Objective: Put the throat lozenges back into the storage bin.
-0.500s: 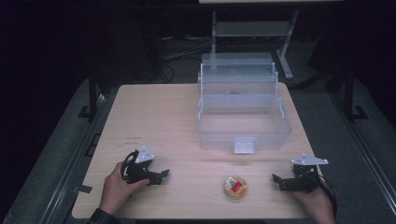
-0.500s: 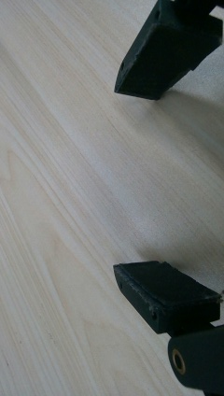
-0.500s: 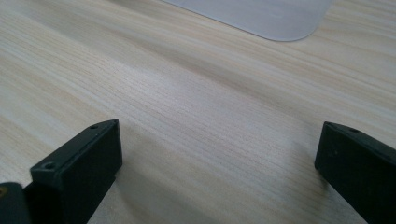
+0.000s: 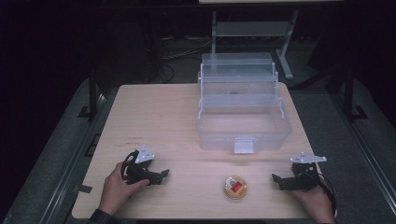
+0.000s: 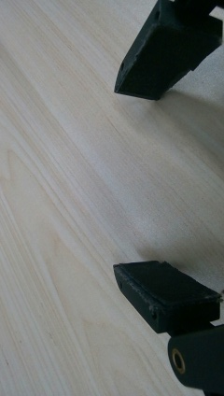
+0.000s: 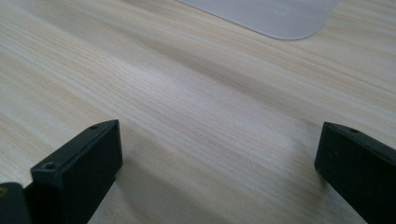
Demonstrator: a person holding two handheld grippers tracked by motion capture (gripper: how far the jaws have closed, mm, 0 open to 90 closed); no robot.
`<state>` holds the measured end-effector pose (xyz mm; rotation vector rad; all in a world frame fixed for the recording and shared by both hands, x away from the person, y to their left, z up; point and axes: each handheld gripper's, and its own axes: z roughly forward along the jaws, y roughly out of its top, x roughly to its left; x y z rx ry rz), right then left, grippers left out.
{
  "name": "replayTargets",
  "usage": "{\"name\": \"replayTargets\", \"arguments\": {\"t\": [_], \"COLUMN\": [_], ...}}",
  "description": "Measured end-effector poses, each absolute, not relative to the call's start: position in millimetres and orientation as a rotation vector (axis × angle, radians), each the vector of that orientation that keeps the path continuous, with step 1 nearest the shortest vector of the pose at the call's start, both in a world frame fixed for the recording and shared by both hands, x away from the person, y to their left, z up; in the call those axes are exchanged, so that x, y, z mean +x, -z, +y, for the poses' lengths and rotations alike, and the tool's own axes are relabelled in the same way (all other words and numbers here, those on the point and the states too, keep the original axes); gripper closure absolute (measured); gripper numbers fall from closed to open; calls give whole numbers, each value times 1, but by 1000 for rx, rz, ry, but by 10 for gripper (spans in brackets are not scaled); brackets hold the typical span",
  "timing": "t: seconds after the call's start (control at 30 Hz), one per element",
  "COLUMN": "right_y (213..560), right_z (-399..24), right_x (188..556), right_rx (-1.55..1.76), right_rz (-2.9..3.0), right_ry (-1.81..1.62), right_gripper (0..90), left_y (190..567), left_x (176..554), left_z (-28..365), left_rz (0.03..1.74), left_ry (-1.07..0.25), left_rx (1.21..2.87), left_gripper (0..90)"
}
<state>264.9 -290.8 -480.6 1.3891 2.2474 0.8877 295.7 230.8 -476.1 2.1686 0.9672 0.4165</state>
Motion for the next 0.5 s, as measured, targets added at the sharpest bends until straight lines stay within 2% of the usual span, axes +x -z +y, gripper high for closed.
{"name": "replayTargets", "arguments": {"t": [0.5], "right_y": [469], "right_z": [-286], "right_x": [268], "right_rx": [1360], "right_rz": [2324], "right_ry": [-879], "right_gripper": [4], "left_y": [476], "left_x": [296], "left_z": [231], "left_rz": [968], "left_ry": [-416], "left_rx": [2168], "left_gripper": [110]}}
